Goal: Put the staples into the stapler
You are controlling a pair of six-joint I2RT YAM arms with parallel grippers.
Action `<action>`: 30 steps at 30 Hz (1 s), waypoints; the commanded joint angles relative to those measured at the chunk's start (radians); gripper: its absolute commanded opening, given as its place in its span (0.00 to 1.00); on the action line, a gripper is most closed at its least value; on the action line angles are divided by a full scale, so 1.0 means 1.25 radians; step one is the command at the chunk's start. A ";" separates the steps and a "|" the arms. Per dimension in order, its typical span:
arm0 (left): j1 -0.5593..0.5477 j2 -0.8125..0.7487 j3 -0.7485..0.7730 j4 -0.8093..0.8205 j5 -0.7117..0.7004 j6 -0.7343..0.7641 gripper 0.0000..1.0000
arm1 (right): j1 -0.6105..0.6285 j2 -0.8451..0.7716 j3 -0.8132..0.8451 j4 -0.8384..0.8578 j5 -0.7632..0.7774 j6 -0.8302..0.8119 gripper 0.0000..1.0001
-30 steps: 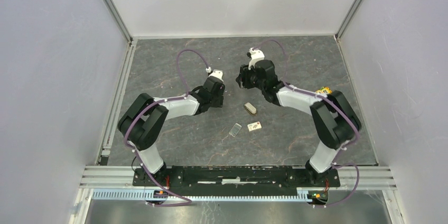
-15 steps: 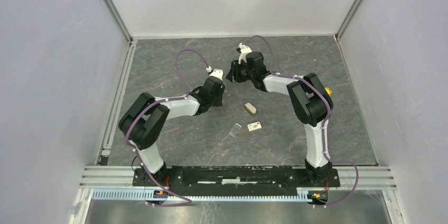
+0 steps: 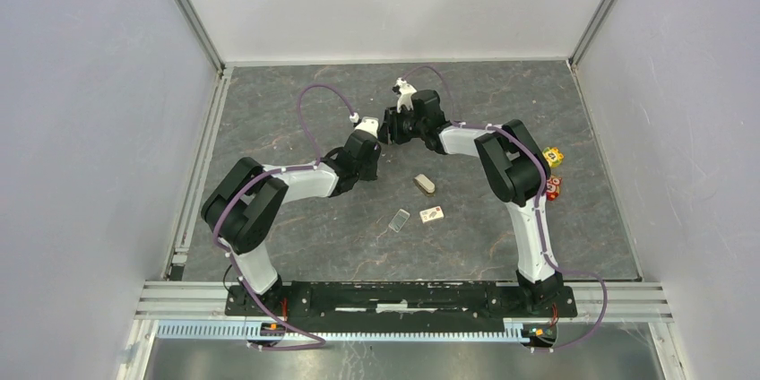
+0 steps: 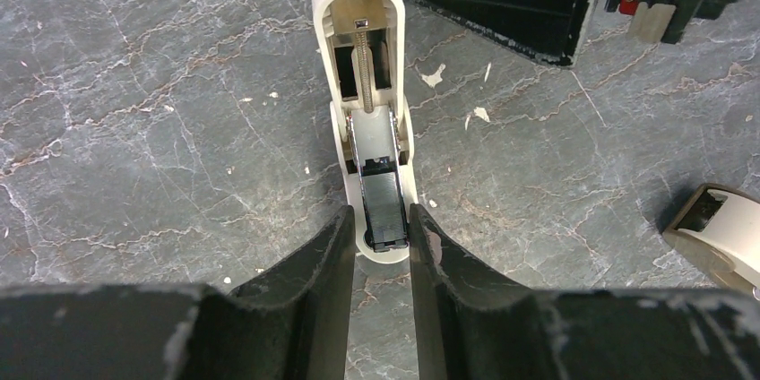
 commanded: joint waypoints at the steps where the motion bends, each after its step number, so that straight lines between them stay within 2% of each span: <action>1: 0.006 0.005 -0.004 0.032 -0.020 0.059 0.35 | 0.000 0.001 0.019 0.071 -0.085 0.005 0.46; 8: 0.010 0.013 -0.001 0.029 -0.019 0.053 0.36 | 0.002 -0.021 -0.017 0.129 -0.160 0.000 0.45; 23: 0.018 -0.013 0.029 -0.028 0.001 0.037 0.44 | 0.010 -0.075 -0.090 0.108 -0.151 -0.045 0.44; 30: 0.022 -0.005 0.056 -0.065 0.035 0.072 0.35 | 0.005 -0.076 -0.044 0.037 -0.056 -0.062 0.46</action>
